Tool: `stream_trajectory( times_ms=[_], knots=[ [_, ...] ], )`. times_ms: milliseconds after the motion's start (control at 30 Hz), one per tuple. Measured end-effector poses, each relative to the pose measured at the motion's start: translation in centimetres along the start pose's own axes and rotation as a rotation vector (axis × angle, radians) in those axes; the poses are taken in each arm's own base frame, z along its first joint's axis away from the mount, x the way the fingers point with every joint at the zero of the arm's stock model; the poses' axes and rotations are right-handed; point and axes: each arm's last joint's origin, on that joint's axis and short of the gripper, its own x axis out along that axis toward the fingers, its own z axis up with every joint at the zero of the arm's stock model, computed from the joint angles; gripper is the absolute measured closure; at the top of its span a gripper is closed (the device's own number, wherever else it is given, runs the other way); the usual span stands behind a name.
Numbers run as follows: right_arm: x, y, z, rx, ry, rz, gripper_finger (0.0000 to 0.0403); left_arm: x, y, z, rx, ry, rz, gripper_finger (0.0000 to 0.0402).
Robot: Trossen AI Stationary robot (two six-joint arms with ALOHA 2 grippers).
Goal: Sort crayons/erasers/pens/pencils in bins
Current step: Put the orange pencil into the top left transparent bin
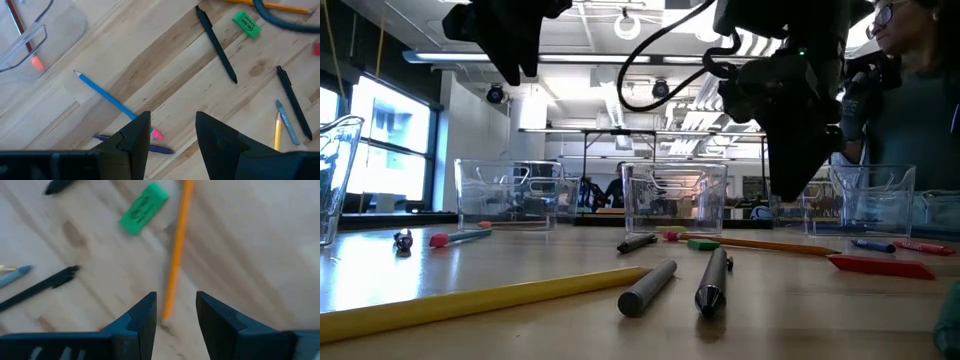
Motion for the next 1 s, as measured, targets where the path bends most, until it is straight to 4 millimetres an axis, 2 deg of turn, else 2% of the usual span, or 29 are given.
stream_trajectory(
  times_ms=[233,467,633,733,1000],
  knots=[
    [0.3,0.9,-0.4,0.022,-0.012,0.036,0.0273,0.0,0.0,0.0,0.000,0.000,0.000,0.0258],
    [-1.4,2.5,0.5,-0.014,-0.091,0.056,0.0273,0.0,0.0,0.0,0.012,-0.001,0.000,0.0258],
    [-1.6,2.5,0.8,-0.026,-0.112,0.032,0.0273,0.0,0.0,0.0,0.027,-0.004,0.001,0.0258],
    [-0.9,2.2,0.7,-0.024,-0.086,-0.006,0.0273,0.0,0.0,0.0,0.026,-0.004,0.001,0.0258],
    [2.6,1.8,0.0,-0.044,0.056,-0.116,0.0273,0.0,0.0,0.0,0.026,-0.005,-0.001,0.0258]
  ],
)
